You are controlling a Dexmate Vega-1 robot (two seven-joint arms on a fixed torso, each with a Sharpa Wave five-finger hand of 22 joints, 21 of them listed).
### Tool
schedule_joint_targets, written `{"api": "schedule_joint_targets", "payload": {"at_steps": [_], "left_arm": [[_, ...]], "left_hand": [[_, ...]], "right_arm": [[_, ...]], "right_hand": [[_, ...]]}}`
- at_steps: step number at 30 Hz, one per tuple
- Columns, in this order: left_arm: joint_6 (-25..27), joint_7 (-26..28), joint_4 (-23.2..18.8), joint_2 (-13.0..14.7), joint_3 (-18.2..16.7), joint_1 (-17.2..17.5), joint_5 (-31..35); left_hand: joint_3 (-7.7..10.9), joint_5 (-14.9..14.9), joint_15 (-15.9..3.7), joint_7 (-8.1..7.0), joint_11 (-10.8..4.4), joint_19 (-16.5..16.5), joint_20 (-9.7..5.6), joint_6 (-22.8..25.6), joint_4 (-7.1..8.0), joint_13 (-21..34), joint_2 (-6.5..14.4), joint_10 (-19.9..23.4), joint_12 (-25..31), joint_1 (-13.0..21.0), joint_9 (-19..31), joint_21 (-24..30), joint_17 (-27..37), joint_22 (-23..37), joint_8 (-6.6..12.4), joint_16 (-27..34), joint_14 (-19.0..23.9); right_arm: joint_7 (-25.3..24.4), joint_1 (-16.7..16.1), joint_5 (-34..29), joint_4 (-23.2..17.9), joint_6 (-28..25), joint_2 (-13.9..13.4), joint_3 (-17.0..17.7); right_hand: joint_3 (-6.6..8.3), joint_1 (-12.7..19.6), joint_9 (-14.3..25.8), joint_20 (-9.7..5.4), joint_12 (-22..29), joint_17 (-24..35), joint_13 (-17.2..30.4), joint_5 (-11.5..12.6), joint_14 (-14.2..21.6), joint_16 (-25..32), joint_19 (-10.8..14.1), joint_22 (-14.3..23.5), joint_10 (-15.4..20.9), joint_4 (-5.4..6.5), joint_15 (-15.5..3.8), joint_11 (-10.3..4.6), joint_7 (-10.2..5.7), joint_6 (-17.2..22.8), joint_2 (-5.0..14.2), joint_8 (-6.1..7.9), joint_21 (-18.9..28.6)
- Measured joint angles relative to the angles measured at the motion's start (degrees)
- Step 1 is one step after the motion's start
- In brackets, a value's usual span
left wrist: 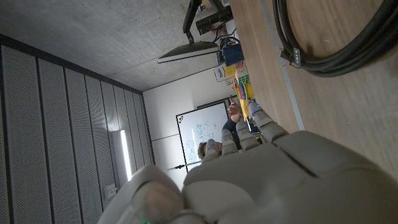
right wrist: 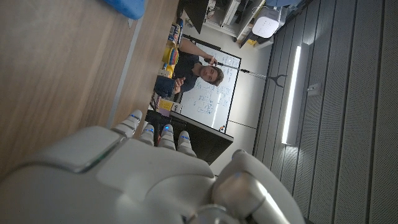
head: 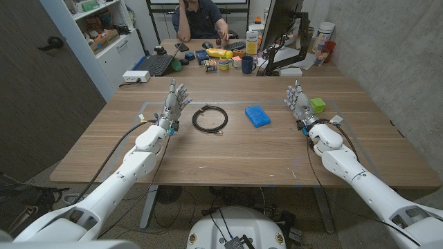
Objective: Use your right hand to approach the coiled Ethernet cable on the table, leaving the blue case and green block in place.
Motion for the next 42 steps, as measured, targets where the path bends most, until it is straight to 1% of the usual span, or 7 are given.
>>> {"api": "schedule_joint_targets", "payload": {"at_steps": [7, 12, 15, 18, 36, 38, 42], "left_arm": [[0.0, -0.2, 0.0, -1.4, -1.4, 0.4, 1.5], [0.3, -0.6, 0.0, -2.3, -2.5, 0.8, 2.4], [0.5, -0.9, 0.0, -2.8, -3.1, 1.1, 2.9], [0.6, -0.9, -0.1, -3.2, -3.7, 1.3, 3.2], [1.6, -2.2, -0.9, -5.2, -6.7, 2.6, 5.7], [1.6, -2.2, -0.9, -5.4, -6.9, 2.7, 5.7], [1.6, -2.6, -0.9, -5.7, -7.4, 2.8, 6.2]], "left_hand": [[0.0, 0.0, 0.0, 0.0, 0.0, 0.0, 0.0, 0.0, 0.0, 0.0, 0.0, 0.0, 0.0, 0.0, 0.0, 0.0, 0.0, 0.0, 0.0, 0.0, 0.0], [0.0, 0.0, 0.0, 0.0, 0.0, 0.0, 0.0, 0.0, 0.0, 0.0, 0.0, 0.0, 0.0, 0.0, 0.0, 0.0, 0.0, 0.0, 0.0, 0.0, 0.0], [-0.11, 0.0, 0.0, 0.0, 0.0, 0.0, 0.0, 0.0, 0.1, 0.0, 0.0, 0.0, 0.0, 0.0, 0.0, 0.0, 0.0, 0.0, 0.0, 0.0, 0.0], [-0.23, 0.0, 0.0, 0.0, 0.0, 0.0, 0.0, 0.0, 0.23, 0.0, 0.0, 0.0, 0.0, 0.0, 0.0, 0.0, 0.0, 0.0, 0.0, 0.0, 0.0], [-0.23, 0.2, 0.0, 0.0, 0.0, 0.0, 0.0, 0.0, 0.22, 0.0, 0.0, 0.0, 0.0, 0.0, 0.0, 0.0, 0.0, 0.0, 0.0, 0.0, 0.0], [-0.23, 0.2, 0.0, 0.01, 0.0, 0.0, 0.0, 0.0, 0.22, 0.0, 0.0, 0.0, 0.0, 0.0, 0.0, 0.0, 0.0, 0.0, 0.0, 0.0, 0.0], [-0.65, 0.2, 0.0, 0.01, 0.0, 0.0, 0.0, 0.0, 0.14, 0.0, 0.0, 0.0, 0.0, 0.0, 0.0, 0.0, 0.0, 0.0, 0.0, 0.0, 0.0]], "right_arm": [[-0.3, 0.1, -0.6, -0.3, -0.3, -0.5, 0.1], [-0.6, 0.5, -1.1, -0.5, -0.5, -0.6, 0.1], [-0.6, 0.9, -1.5, -0.4, -0.2, -0.5, 0.0], [-0.3, 1.3, -1.9, -0.1, 0.7, -0.3, -0.1], [-0.4, 6.9, -6.0, 6.1, 10.0, 5.1, -1.0], [-1.1, 6.9, -7.1, 6.1, 10.9, 5.1, -1.0], [-3.9, 8.7, -10.8, 6.7, 13.1, 6.5, -1.6]], "right_hand": [[0.0, 0.0, 0.0, 1.62, 0.0, -0.2, 0.0, 0.0, -0.2, 0.0, 0.4, 0.0, -0.1, 0.0, 0.21, -0.14, 0.0, 0.0, -0.01, 0.0, 0.0], [0.0, 0.7, 0.0, 1.61, 0.0, -0.2, 0.0, 0.0, -0.2, 0.0, 0.4, 0.0, -0.9, 0.0, 0.21, -0.54, -0.3, -1.4, 0.2, 0.0, 0.0], [0.25, 1.1, 0.0, 1.61, -0.3, -0.2, 0.0, 0.0, -0.2, 0.0, 0.4, 0.0, -2.7, -0.26, 0.21, -3.03, -1.26, -2.5, 0.3, 0.0, 0.0], [0.26, 1.2, 0.0, 1.37, -0.4, -0.2, 0.0, 0.0, 0.0, 0.0, 0.6, 0.0, -3.4, -0.26, -0.44, -4.14, -1.93, -3.2, 0.36, 0.0, 0.2], [0.66, 2.0, -0.2, 1.0, -0.7, -0.2, 0.0, 0.0, -0.1, 0.2, 1.5, 0.0, -5.0, -0.66, -1.14, -4.43, -2.39, -3.6, 0.62, -0.27, 0.2], [0.67, 2.2, -0.2, 1.2, -0.7, -0.2, 0.0, 0.0, -0.1, 0.0, 1.6, 0.0, -5.5, -0.68, -1.14, -4.92, -3.01, -4.0, 0.83, -0.27, 0.2], [0.9, 2.6, -0.2, 1.81, -1.1, -0.2, 0.0, 0.0, -0.2, -0.5, -0.2, 0.0, -5.8, -0.91, -1.28, -5.22, -3.5, -4.5, 1.2, -0.27, -0.4]]}}
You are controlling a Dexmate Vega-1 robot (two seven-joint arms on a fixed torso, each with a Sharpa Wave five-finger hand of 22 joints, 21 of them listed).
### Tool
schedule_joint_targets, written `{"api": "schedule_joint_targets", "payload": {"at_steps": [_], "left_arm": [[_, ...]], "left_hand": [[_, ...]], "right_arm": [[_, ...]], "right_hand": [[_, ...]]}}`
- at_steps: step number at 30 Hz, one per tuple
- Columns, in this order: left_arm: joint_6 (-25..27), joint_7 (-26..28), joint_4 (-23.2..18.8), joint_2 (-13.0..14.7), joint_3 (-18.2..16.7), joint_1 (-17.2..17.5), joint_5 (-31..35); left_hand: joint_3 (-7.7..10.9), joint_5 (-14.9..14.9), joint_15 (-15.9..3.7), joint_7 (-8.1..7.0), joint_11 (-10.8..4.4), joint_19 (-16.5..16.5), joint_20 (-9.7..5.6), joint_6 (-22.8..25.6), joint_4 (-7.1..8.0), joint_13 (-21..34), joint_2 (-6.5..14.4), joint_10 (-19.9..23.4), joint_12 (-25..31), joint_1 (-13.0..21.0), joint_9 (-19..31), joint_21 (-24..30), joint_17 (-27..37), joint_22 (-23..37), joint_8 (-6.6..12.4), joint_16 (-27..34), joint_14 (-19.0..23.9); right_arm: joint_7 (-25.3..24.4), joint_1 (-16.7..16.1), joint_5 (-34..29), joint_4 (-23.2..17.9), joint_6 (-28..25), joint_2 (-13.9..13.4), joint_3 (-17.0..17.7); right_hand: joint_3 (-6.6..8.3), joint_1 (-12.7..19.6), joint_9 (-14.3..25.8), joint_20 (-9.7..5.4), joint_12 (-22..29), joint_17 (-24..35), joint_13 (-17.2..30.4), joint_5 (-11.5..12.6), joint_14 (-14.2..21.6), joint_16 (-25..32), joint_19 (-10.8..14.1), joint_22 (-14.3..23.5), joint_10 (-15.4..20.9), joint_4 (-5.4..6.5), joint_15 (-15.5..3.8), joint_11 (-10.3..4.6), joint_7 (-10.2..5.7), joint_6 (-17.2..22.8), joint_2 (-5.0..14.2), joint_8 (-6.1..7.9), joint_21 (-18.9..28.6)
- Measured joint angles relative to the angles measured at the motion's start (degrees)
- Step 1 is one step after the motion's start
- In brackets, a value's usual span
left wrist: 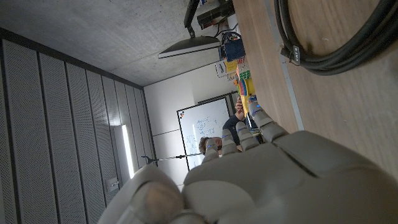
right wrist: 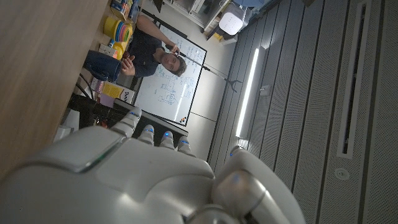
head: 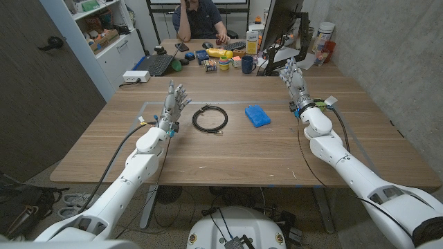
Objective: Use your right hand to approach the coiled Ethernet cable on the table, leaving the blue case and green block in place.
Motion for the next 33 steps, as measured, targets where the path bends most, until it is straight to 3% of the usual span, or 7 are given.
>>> {"api": "schedule_joint_targets", "payload": {"at_steps": [7, 8, 15, 21, 25, 33], "left_arm": [[0.0, -0.2, 0.0, -0.5, -0.8, 0.3, 0.2], [0.1, -0.5, 0.0, -0.5, -0.9, 0.3, 0.5], [0.2, -0.6, 0.1, -0.8, -1.6, 0.5, 0.6], [0.3, -0.9, 0.1, -1.0, -2.2, 0.7, 0.9], [0.4, -1.2, 0.1, -1.1, -2.4, 0.8, 1.2], [0.4, -1.5, 0.4, -1.4, -2.9, 0.8, 1.4]], "left_hand": [[-0.07, 0.0, 0.0, 0.0, 0.0, 0.0, 0.0, 0.0, 0.06, 0.0, 0.0, 0.0, 0.0, 0.0, 0.0, 0.0, 0.0, 0.0, 0.0, 0.0, 0.0], [-0.07, 0.0, 0.0, 0.0, 0.0, 0.0, 0.0, 0.0, 0.07, 0.0, 0.0, 0.0, 0.0, 0.0, 0.0, 0.0, 0.0, 0.0, 0.0, 0.0, 0.0], [-0.07, 0.0, 0.0, 0.0, 0.0, 0.3, 0.32, 0.0, 0.07, 0.0, 0.0, 0.0, 0.0, 0.0, 0.0, 0.0, 0.0, 0.0, 0.0, 0.0, 0.0], [-0.07, 0.0, 0.0, 0.0, 0.0, 0.3, 0.32, 0.0, 0.06, 0.0, 0.0, 0.0, 0.0, 0.0, 0.0, -0.3, 0.0, 0.0, 0.0, 0.0, 0.0], [-0.4, 0.0, 0.0, 0.0, -0.15, 0.3, 0.32, 0.0, -0.09, 0.0, 0.0, -0.2, 0.0, 0.0, 0.0, -0.3, 0.0, 0.0, 0.0, 0.0, 0.0], [-0.55, 0.0, 0.0, 0.0, -0.3, 0.1, 0.5, 0.0, 0.06, 0.0, 0.0, -0.3, 0.0, 0.0, 0.0, -0.3, 0.0, 0.0, 0.0, 0.0, 0.0]], "right_arm": [[-5.6, 0.7, -7.0, 0.2, 2.1, 0.6, -0.2], [-6.3, 2.0, -7.9, 0.1, 2.2, 1.4, -0.9], [-11.5, 2.1, -15.9, 0.0, 2.6, 1.4, -0.9], [-15.0, 4.0, -22.7, -1.6, 1.8, 2.0, -2.3], [-16.0, 5.3, -25.9, -3.8, 0.4, 1.7, -3.9], [-17.2, 6.4, -32.4, -6.4, -2.9, 0.9, -5.7]], "right_hand": [[0.0, 0.0, 0.0, 0.0, 0.3, 0.0, 0.0, 0.0, 0.1, 0.0, 0.0, 0.0, 0.2, 0.0, -0.49, -0.23, -0.42, 0.0, -0.03, 0.0, -0.1], [0.0, 0.2, 0.0, 0.02, 0.5, 0.0, 0.0, 0.0, 0.1, 0.0, 0.0, 0.0, 0.2, 0.0, -0.49, -0.23, -0.63, 0.0, -0.24, 0.0, -0.1], [-0.25, 0.5, 0.0, 1.67, 0.5, 0.0, 0.0, 0.0, 0.1, 0.0, 0.4, -0.2, 0.0, -0.24, -0.48, -0.45, -1.34, 0.1, 0.06, 0.01, -0.1], [-0.02, 1.0, 0.0, 2.6, 0.5, 0.0, 0.0, 0.0, 0.1, 0.0, -0.3, -0.1, 0.1, -0.47, -0.48, -2.11, -3.02, 0.1, 0.17, 0.04, -0.1], [0.22, 1.6, 0.0, 4.73, 0.5, 0.0, 0.0, -0.2, 0.1, 0.0, -0.6, -0.1, 0.1, -0.7, -0.48, -3.82, -4.84, 0.1, 0.36, 0.04, -0.1], [0.22, 2.2, 0.0, 5.59, 0.1, 0.0, 0.0, -0.3, 0.1, -0.4, -1.8, -0.1, 0.0, -0.7, -0.93, -5.16, -5.88, -0.1, 0.51, -0.22, -0.3]]}}
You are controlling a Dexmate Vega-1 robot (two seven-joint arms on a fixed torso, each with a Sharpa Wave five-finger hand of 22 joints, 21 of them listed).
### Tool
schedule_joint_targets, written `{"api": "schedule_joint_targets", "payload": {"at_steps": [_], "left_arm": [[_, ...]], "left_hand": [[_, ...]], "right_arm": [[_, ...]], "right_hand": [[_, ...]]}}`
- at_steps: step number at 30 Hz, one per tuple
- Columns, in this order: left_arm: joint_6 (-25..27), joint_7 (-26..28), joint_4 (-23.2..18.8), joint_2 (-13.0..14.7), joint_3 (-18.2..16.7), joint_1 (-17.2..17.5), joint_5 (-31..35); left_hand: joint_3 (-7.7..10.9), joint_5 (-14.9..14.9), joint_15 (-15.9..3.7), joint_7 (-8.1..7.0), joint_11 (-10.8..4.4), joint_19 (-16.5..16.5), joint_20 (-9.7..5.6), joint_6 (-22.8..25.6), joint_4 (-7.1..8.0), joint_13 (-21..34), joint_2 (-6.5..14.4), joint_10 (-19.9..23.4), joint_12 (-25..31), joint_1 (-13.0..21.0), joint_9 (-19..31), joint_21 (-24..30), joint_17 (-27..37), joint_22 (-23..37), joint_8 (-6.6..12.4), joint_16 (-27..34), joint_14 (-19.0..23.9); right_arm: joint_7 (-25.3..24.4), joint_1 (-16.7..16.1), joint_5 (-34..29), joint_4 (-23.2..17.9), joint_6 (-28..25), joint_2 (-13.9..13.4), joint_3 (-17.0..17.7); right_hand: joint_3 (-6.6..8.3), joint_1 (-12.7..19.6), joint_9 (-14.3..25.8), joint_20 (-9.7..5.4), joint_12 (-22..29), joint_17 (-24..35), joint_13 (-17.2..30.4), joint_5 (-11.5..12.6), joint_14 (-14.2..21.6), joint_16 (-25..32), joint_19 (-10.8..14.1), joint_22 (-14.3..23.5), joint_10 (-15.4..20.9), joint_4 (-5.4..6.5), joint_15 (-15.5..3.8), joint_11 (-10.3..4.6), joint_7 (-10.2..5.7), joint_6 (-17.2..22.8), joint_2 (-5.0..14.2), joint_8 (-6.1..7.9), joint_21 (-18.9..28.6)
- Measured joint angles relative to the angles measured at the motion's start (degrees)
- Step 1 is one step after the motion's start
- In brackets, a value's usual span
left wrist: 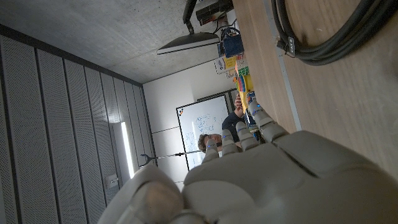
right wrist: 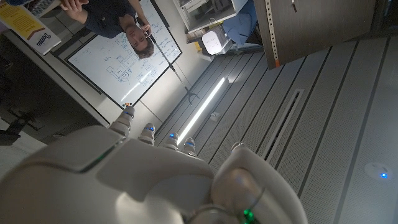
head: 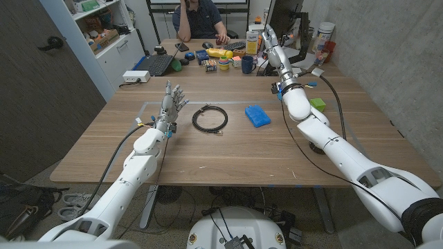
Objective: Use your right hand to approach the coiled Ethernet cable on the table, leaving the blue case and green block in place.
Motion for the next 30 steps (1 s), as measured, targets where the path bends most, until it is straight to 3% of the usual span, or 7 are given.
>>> {"api": "schedule_joint_targets", "payload": {"at_steps": [6, 10, 11, 15, 23, 30], "left_arm": [[0.0, -0.2, 0.1, -0.2, -0.3, 0.1, 0.1], [0.0, -0.2, 0.1, -0.2, -0.5, 0.2, 0.1], [0.0, -0.3, 0.1, -0.3, -0.6, 0.3, 0.1], [0.0, -0.3, -0.1, -0.3, -0.9, 0.6, 0.2], [-0.1, -0.2, -0.6, -0.4, -1.2, 1.1, 0.3], [-0.3, 0.1, -1.1, -0.5, -1.6, 1.6, 0.4]], "left_hand": [[0.0, 0.0, 0.0, 0.0, 0.0, 0.0, 0.05, 0.0, 0.0, 0.0, 0.0, 0.0, 0.0, 0.0, 0.0, -0.2, 0.0, 0.0, 0.0, 0.0, 0.0], [0.0, 0.0, 0.0, 0.0, 0.0, 0.3, 0.36, 0.0, 0.0, 0.0, 0.0, 0.0, 0.0, 0.0, 0.0, -0.2, 0.0, 0.0, 0.0, 0.0, 0.0], [0.0, 0.0, 0.0, 0.0, 0.0, 0.3, 0.36, 0.0, 0.0, 0.0, 0.0, 0.0, 0.0, 0.0, 0.0, -0.2, 0.0, 0.0, 0.0, 0.0, 0.0], [0.0, 0.0, 0.0, 0.0, 0.0, 0.3, 0.36, 0.0, 0.0, 0.0, 0.0, 0.0, 0.0, 0.0, 0.0, -0.2, 0.0, 0.0, 0.0, 0.0, 0.0], [-0.47, 0.0, 0.0, 0.0, 0.0, 0.3, 0.36, 0.0, -0.01, 0.0, 0.0, 0.0, 0.0, 0.0, 0.0, -0.2, 0.0, 0.0, 0.0, 0.0, 0.0], [-0.46, 0.0, 0.0, -0.11, 0.0, 0.3, 0.35, -0.1, -0.01, 0.0, 0.0, 0.0, 0.0, 0.0, 0.0, -0.4, 0.0, 0.0, 0.0, 0.0, 0.0]], "right_arm": [[-0.6, 1.0, -4.8, -1.7, -2.6, -0.5, -1.8], [-0.7, 1.0, -7.5, -1.7, -4.4, -0.5, -1.8], [-0.5, 2.1, -8.6, -3.4, -5.2, -0.9, -3.9], [0.5, 3.0, -11.2, -4.2, -7.0, -1.3, -5.4], [2.5, 4.7, -15.9, -5.0, -9.9, -1.8, -7.9], [4.7, 7.0, -19.7, -5.4, -12.9, -2.1, -11.0]], "right_hand": [[0.12, 0.0, 0.1, 0.0, 0.0, 0.1, 0.0, 0.0, 0.0, -0.2, -2.0, 0.2, 0.0, 0.12, -0.17, -0.61, -1.2, 0.0, 0.0, -0.4, -0.4], [0.66, 0.0, 0.1, 0.03, 0.0, 0.1, 0.0, 0.0, 0.0, -0.2, -2.0, 0.3, 0.1, 0.66, -0.16, -1.32, -1.7, 0.1, 0.0, -0.4, -0.3], [0.66, 0.0, 0.1, 0.04, 0.0, 0.1, 0.0, 0.0, 0.0, -0.2, -2.0, 0.4, 0.1, 0.66, -0.16, -1.33, -1.78, 0.0, 0.0, -0.4, -0.1], [0.88, 0.0, 0.1, 0.04, 0.0, 0.1, 0.0, 0.0, 0.0, -0.2, -2.0, 0.4, 0.1, 0.88, -0.16, -2.26, -2.33, 0.1, 0.0, -0.4, -0.1], [1.11, 0.0, 0.1, 0.04, 0.3, 0.1, 0.0, 0.0, 0.0, -0.2, -2.0, 0.6, 0.0, 1.11, -0.16, -4.1, -2.32, 0.1, 0.0, 0.06, -0.1], [1.34, 0.0, 0.1, 0.07, 0.3, 0.1, 0.0, 0.0, 0.0, -0.2, -2.0, 0.7, 0.0, 0.88, -0.14, -4.7, -2.32, 0.1, 0.0, 0.39, 0.4]]}}
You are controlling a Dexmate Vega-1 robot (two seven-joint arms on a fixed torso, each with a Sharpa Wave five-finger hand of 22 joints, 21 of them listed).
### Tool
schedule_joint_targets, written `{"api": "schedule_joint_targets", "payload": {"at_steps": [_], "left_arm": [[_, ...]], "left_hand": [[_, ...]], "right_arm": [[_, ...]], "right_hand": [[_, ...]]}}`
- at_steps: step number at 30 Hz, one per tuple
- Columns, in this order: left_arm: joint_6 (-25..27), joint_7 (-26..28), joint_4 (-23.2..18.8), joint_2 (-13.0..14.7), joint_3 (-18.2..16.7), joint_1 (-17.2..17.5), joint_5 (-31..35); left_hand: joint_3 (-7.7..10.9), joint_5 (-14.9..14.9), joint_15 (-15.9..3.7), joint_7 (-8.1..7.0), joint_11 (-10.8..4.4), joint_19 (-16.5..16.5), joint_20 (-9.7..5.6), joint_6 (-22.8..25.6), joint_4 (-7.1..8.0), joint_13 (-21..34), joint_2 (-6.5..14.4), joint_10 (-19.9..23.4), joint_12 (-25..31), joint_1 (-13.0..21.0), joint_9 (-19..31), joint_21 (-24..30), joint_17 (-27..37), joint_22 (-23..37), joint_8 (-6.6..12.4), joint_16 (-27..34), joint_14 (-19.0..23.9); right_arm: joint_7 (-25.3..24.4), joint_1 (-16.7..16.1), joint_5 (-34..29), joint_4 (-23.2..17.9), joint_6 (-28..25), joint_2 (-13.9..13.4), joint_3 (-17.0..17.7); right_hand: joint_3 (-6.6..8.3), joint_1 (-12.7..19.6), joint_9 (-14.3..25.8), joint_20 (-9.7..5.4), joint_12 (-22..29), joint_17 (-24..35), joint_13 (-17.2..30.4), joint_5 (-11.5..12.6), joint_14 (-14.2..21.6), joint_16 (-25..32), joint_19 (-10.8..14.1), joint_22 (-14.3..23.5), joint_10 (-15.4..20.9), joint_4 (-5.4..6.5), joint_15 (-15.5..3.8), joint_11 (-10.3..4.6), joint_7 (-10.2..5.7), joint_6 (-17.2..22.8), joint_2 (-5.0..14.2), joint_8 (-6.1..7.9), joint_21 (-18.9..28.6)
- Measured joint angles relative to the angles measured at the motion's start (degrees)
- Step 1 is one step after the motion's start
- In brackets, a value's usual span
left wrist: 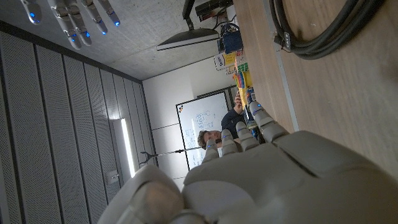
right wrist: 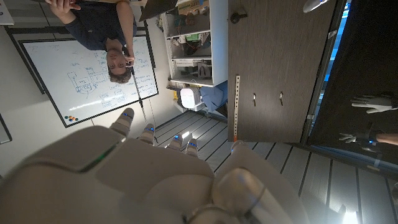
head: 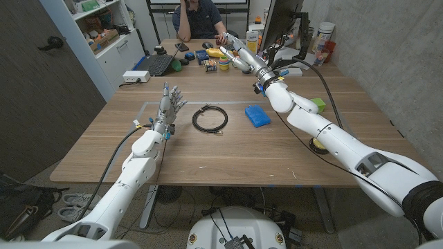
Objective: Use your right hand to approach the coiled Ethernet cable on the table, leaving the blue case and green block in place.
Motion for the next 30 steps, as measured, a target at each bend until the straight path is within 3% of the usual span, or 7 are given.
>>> {"api": "schedule_joint_targets", "payload": {"at_steps": [6, 11, 12, 20, 30], "left_arm": [[-0.1, 0.2, -0.3, -0.1, -0.2, 0.3, 0.1], [-0.1, 0.2, -0.6, -0.1, -0.3, 0.5, 0.1], [-0.1, 0.4, -0.6, -0.1, -0.4, 0.5, 0.2], [-0.1, 0.9, -1.4, -0.1, -0.6, 1.2, 0.5], [0.2, 1.7, -2.6, -0.2, -0.9, 2.0, 0.7]], "left_hand": [[0.0, 0.0, 0.0, 0.0, 0.0, 0.0, 0.0, 0.0, 0.0, 0.0, 0.0, 0.0, 0.0, 0.0, 0.0, 0.0, 0.0, 0.0, 0.0, 0.0, 0.0], [-0.4, 0.2, 0.0, 0.0, 0.0, 0.0, 0.0, 0.0, -0.06, 0.0, 0.0, 0.0, 0.0, 0.0, 0.0, 0.0, 0.0, 0.0, 0.0, 0.0, 0.0], [-0.47, 0.2, 0.0, 0.0, 0.0, 0.0, 0.0, 0.0, 0.01, 0.0, 0.0, 0.0, 0.0, 0.0, 0.0, 0.0, 0.0, 0.0, 0.0, 0.0, 0.0], [-0.47, 0.2, 0.0, 0.01, 0.0, 0.0, 0.0, 0.0, 0.01, 0.0, 0.0, 0.0, 0.0, 0.0, 0.0, -0.2, 0.0, 0.0, 0.0, 0.0, 0.0], [-0.47, 0.2, 0.0, 0.01, 0.0, 0.0, -0.01, 0.0, 0.01, 0.0, 0.0, 0.0, 0.0, 0.0, 0.0, -0.2, 0.0, 0.0, 0.0, 0.0, 0.0]], "right_arm": [[2.0, 1.9, -3.3, 0.2, -2.4, 0.1, -2.9], [3.1, 1.9, -5.6, 0.2, -3.8, 0.1, -2.9], [3.2, 3.3, -6.0, 1.2, -4.0, 0.5, -5.2], [5.3, 5.3, -9.6, 3.2, -6.0, 1.4, -8.7], [7.8, 7.7, -12.4, 5.9, -7.1, 2.6, -13.0]], "right_hand": [[0.48, 0.4, -0.1, -0.04, 0.0, 0.0, 0.0, 0.0, 0.0, 0.0, 0.4, 0.0, 0.0, -0.48, 1.04, 0.0, 0.0, 0.0, 0.39, 0.11, 0.1], [0.88, 1.5, -0.1, -0.04, 0.0, -0.2, 0.0, 0.0, 0.0, 0.0, 0.4, 0.0, 0.0, -0.88, 1.04, 0.01, 0.0, 0.0, 0.76, 0.11, 0.3], [0.89, 1.5, -0.1, -0.04, 0.0, -0.2, 0.0, 0.0, 0.0, 0.0, 0.4, 0.0, 0.0, -0.89, 1.04, 0.01, 0.01, 0.0, 0.76, 0.11, 0.3], [1.96, 4.5, -0.1, 0.33, 0.6, -0.2, 0.0, 0.1, 0.0, 0.5, -0.5, 0.0, -0.2, -2.79, 1.66, 0.18, 0.01, 0.0, 1.82, 0.11, 0.0], [2.97, 7.3, 0.0, 0.17, 1.3, -0.1, 0.0, 0.3, 0.0, 1.3, -0.6, 0.0, 0.0, -4.77, 1.65, 1.27, 0.01, 0.0, 1.26, 0.56, 0.0]]}}
